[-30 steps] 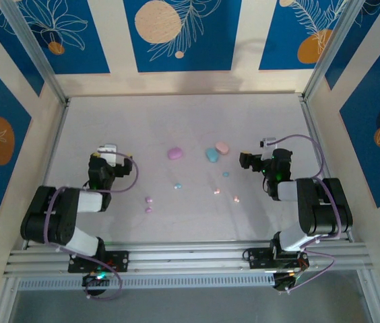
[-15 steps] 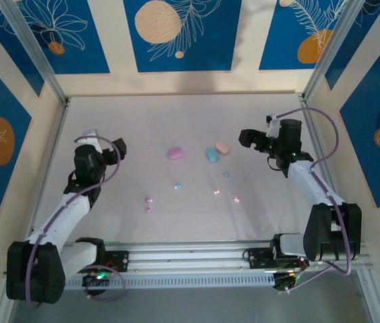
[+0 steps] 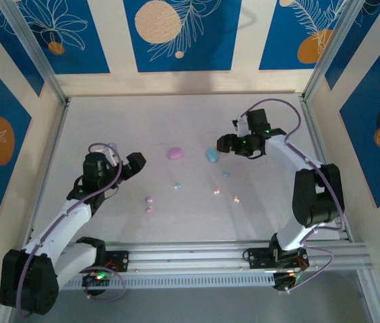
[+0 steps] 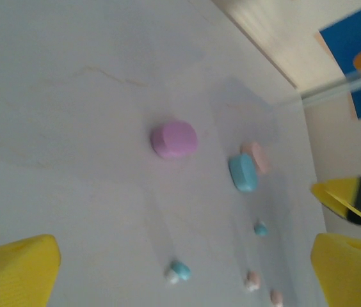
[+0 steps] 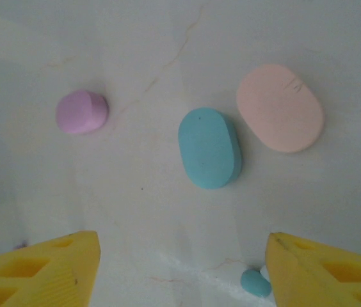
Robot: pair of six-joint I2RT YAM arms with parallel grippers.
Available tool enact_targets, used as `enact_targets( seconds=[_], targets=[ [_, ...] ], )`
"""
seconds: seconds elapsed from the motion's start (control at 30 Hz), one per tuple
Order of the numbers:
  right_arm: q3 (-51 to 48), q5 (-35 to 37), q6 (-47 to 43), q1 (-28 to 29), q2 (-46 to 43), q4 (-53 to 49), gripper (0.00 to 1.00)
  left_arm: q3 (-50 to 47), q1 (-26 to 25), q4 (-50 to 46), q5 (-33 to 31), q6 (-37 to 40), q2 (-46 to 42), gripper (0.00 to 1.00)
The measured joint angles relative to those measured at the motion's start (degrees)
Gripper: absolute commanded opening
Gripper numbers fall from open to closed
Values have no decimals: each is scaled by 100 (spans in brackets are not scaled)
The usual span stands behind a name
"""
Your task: Insert wireless bluetooth earbuds into charging case
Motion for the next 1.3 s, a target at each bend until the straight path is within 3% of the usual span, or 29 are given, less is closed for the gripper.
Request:
enact_targets(
  seconds=[0.33, 0.73, 1.07, 1.23, 1.3],
  targets=[
    [966, 1060, -544, 776, 1228, -774, 69, 20, -538, -236, -192, 59, -37, 100],
    [1703, 1971, -1084, 1093, 2022, -1137, 69, 323, -861, -249, -192, 304, 461, 100],
    [2098, 2170, -1412, 1145, 2465, -1176, 60, 520, -951, -249, -192, 374, 704, 100],
    [2210, 2236, -1526, 1178, 2658, -1180, 49, 546, -962, -256, -195, 424, 765, 99],
    [2251, 2304, -1563, 1182, 2686, -1200, 40, 597, -973, -256, -195, 444, 824, 98]
  ],
)
